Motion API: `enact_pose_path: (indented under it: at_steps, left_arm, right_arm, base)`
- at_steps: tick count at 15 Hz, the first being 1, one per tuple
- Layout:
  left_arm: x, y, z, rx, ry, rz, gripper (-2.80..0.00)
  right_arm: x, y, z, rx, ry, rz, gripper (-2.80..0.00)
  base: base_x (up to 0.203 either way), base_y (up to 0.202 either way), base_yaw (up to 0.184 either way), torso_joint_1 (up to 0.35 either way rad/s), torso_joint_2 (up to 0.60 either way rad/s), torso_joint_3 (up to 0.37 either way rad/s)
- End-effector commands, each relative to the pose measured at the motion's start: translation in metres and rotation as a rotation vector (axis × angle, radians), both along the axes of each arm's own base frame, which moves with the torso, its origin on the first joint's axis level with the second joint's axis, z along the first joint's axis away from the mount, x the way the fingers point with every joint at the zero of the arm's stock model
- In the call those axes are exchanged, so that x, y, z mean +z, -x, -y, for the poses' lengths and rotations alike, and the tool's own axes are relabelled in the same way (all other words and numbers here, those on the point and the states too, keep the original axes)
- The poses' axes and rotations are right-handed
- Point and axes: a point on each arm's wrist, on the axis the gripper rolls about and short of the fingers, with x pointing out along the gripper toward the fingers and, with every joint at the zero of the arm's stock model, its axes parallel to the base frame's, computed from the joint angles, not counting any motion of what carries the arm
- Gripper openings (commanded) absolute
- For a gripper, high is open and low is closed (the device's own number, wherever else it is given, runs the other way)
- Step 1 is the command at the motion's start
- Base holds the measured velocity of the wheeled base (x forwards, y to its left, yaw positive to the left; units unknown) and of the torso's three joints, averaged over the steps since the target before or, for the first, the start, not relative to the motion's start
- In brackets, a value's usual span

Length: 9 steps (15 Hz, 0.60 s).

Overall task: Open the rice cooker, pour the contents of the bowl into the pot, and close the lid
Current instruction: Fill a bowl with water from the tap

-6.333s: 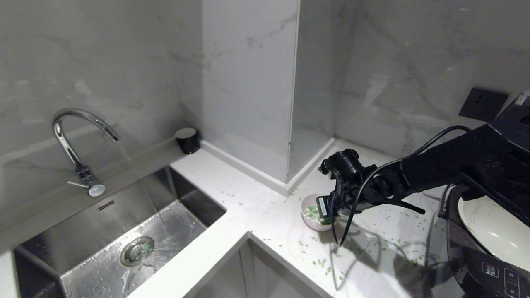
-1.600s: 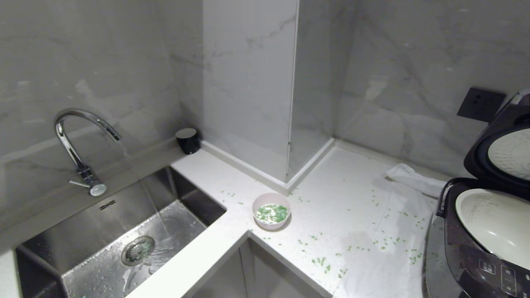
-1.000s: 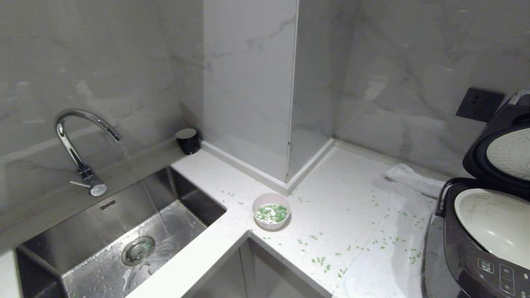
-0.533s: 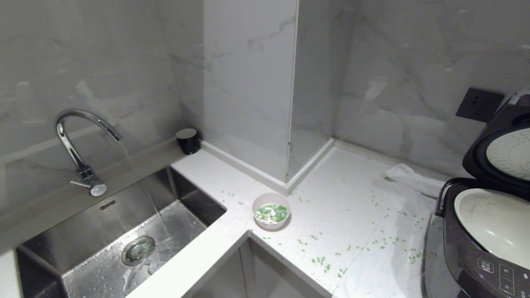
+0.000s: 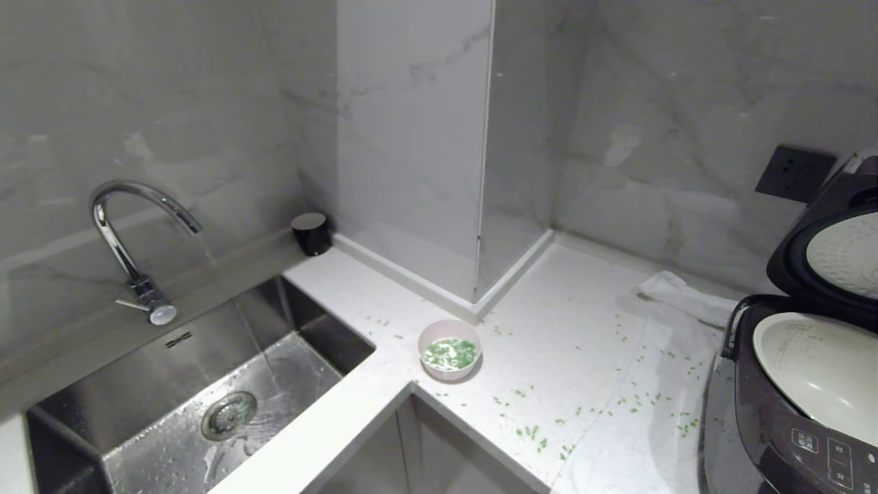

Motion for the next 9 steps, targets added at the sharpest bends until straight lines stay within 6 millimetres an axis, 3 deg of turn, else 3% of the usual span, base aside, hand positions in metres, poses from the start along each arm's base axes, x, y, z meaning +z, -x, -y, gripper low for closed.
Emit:
enact_pose_path:
  at_steps: [1,3,5,7,9]
  left_arm:
    - [0.002,0.001,0.000,-0.005,-0.014,0.006,-2.80]
    - [0.034,0.007,0.001,-0.021,-0.015,0.053,-2.80]
    - [0.066,-0.003,0.002,-0.063,-0.011,-0.013,-2.80]
    - [0.097,-0.027,0.003,-0.125,0.004,-0.083,-2.80]
    - [0.131,-0.065,0.004,-0.190,0.038,-0.122,-2.80]
  right_arm:
    - [-0.003,-0.001,0.000,-0.001,-0.047,-0.008,-2.80]
    - [-0.002,-0.001,0.000,-0.012,-0.087,-0.002,-2.80]
    - [-0.002,-0.001,0.001,-0.020,-0.093,-0.001,-2.80]
    - [-0.002,-0.001,0.001,-0.021,-0.099,-0.001,-2.80]
    - [-0.002,-0.001,0.001,-0.023,-0.100,0.000,-2.80]
  base:
    - [0.000,0.000,0.000,0.000,0.00,0.000]
    - [0.000,0.000,0.000,0.000,0.00,0.000]
    - [0.000,0.000,0.000,0.000,0.00,0.000]
    - [0.000,0.000,0.000,0.000,0.00,0.000]
    - [0.000,0.000,0.000,0.000,0.00,0.000]
